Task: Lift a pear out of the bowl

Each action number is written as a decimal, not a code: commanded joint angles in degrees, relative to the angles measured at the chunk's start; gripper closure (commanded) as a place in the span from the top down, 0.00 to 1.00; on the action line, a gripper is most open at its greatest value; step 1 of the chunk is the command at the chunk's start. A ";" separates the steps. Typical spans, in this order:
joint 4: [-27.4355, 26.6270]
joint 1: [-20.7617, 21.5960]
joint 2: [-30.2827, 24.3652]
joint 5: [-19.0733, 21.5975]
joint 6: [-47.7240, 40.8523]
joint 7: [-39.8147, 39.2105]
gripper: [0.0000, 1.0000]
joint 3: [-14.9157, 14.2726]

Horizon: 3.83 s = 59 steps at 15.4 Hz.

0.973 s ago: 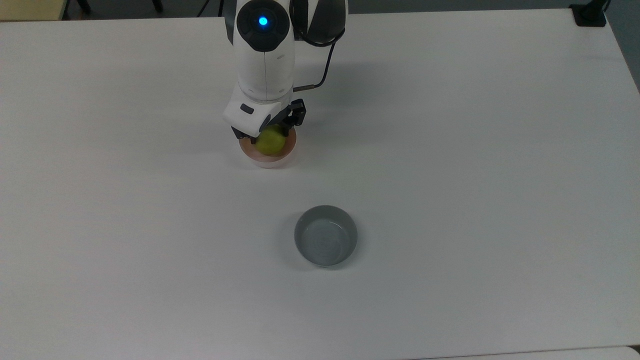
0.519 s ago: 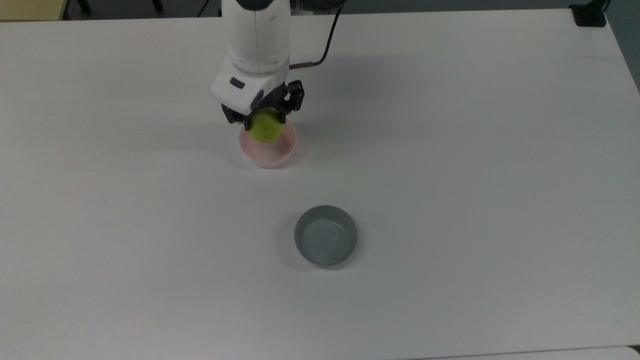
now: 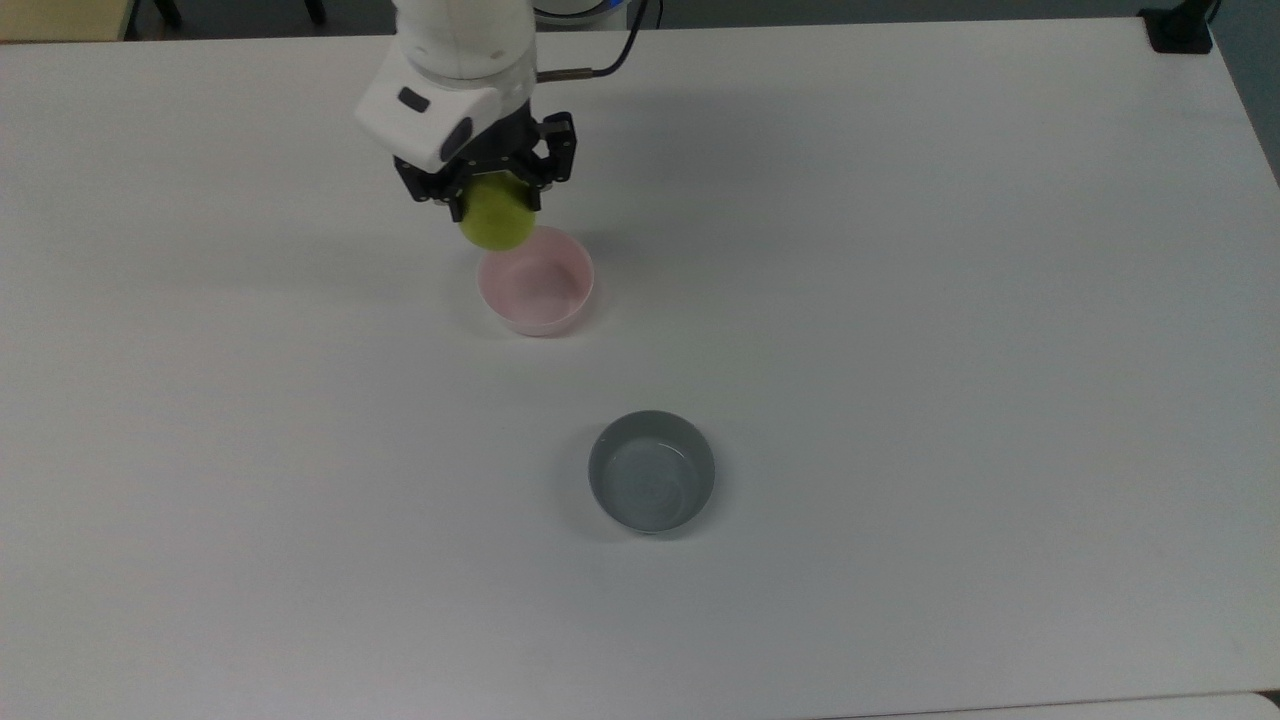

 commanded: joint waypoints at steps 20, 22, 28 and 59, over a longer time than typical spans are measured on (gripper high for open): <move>0.84 -6.90 14.95 -2.73 18.13 -4.88 0.54 -7.39; 0.84 -7.42 15.30 -2.82 19.01 -4.88 0.55 -7.39; 0.93 -7.43 15.04 -2.74 18.84 -4.71 1.00 -7.39; 4.53 6.93 -9.92 -1.68 -12.71 14.89 1.00 -4.33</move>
